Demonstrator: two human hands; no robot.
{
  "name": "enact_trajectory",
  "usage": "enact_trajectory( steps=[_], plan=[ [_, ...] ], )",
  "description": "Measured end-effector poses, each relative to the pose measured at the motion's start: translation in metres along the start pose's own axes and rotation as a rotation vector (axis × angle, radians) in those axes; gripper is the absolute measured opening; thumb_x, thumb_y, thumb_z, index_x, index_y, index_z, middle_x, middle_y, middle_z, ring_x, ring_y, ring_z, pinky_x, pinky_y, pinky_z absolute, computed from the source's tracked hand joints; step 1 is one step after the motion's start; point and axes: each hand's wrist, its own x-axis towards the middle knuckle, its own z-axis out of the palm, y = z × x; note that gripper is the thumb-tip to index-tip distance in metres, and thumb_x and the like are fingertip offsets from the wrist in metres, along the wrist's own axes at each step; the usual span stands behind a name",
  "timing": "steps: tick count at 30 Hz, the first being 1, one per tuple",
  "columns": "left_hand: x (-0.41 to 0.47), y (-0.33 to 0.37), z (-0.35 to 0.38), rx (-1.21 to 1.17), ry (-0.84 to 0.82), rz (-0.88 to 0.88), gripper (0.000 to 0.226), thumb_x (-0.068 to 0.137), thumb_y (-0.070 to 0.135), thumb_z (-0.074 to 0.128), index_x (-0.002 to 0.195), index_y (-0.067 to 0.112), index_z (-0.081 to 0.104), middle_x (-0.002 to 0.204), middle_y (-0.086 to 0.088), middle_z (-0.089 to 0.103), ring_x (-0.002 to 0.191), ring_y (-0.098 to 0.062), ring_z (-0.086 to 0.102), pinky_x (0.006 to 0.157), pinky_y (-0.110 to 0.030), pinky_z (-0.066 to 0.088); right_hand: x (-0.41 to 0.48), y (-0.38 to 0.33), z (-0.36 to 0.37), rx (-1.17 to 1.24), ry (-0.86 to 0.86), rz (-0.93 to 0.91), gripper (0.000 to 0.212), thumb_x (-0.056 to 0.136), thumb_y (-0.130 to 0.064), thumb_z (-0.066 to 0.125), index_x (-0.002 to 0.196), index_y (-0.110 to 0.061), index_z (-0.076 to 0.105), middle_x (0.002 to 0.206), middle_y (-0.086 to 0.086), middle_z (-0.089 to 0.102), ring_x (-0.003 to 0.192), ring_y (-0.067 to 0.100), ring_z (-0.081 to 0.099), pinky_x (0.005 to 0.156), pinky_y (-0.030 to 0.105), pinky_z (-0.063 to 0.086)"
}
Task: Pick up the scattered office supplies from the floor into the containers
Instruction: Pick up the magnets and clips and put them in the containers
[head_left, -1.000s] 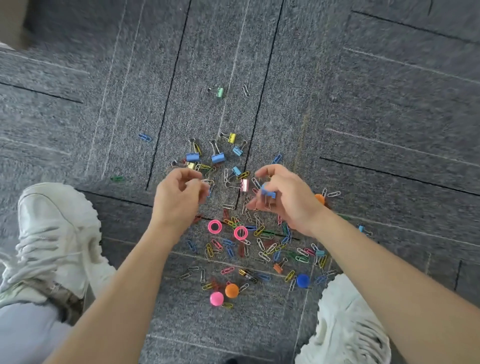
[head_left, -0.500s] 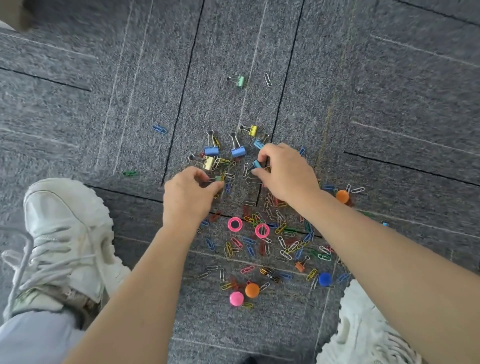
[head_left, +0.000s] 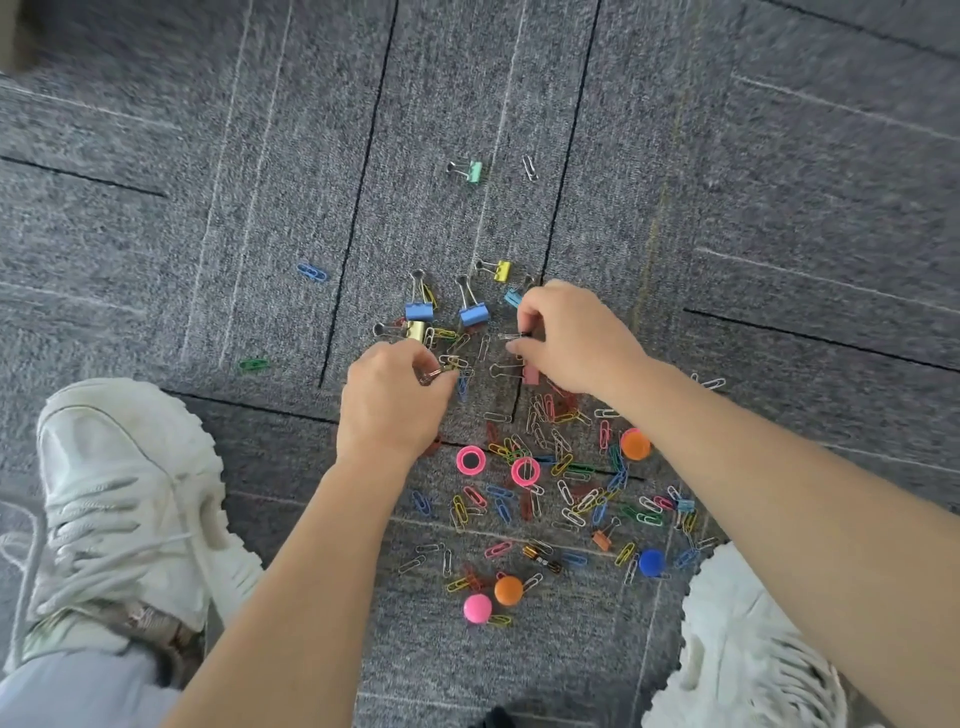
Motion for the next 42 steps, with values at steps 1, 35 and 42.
enact_trajectory(
  steps=[1, 35, 42],
  plan=[
    [0.0, 0.002, -0.002, -0.04, 0.007, 0.01, 0.02, 0.089, 0.035, 0.068, 0.086, 0.015, 0.062, 0.085, -0.004, 0.063, 0.078, -0.023, 0.058, 0.066, -0.033, 0.046, -0.002, 0.002, -0.005, 0.048, 0.001, -0.006, 0.018, 0.092, -0.026, 0.067, 0.084, -0.021, 0.052, 0.091, -0.001, 0.052, 0.075, 0.016, 0.05, 0.063, 0.03, 0.04],
    [-0.09, 0.135, 0.136, -0.456, -0.52, -0.047, 0.026, 0.08, 0.036, 0.056, 0.069, 0.015, 0.044, 0.062, -0.006, 0.032, 0.06, -0.02, 0.026, 0.055, -0.032, 0.02, -0.166, 0.224, -0.019, 0.022, 0.042, 0.427, 0.035, 0.077, -0.042, 0.081, 0.094, -0.028, 0.054, 0.096, 0.0, 0.063, 0.089, 0.027, 0.06, 0.076, 0.04, 0.052],
    [-0.083, 0.144, 0.134, -0.34, -0.419, 0.079, 0.033, 0.093, 0.032, 0.062, 0.069, 0.01, 0.051, 0.058, -0.002, 0.043, 0.05, -0.017, 0.036, 0.053, -0.028, 0.034, -0.158, 0.216, -0.023, 0.033, 0.007, 0.26, 0.019, 0.086, -0.034, 0.073, 0.087, -0.025, 0.056, 0.084, -0.006, 0.058, 0.08, 0.021, 0.057, 0.072, 0.036, 0.051]
  ],
)
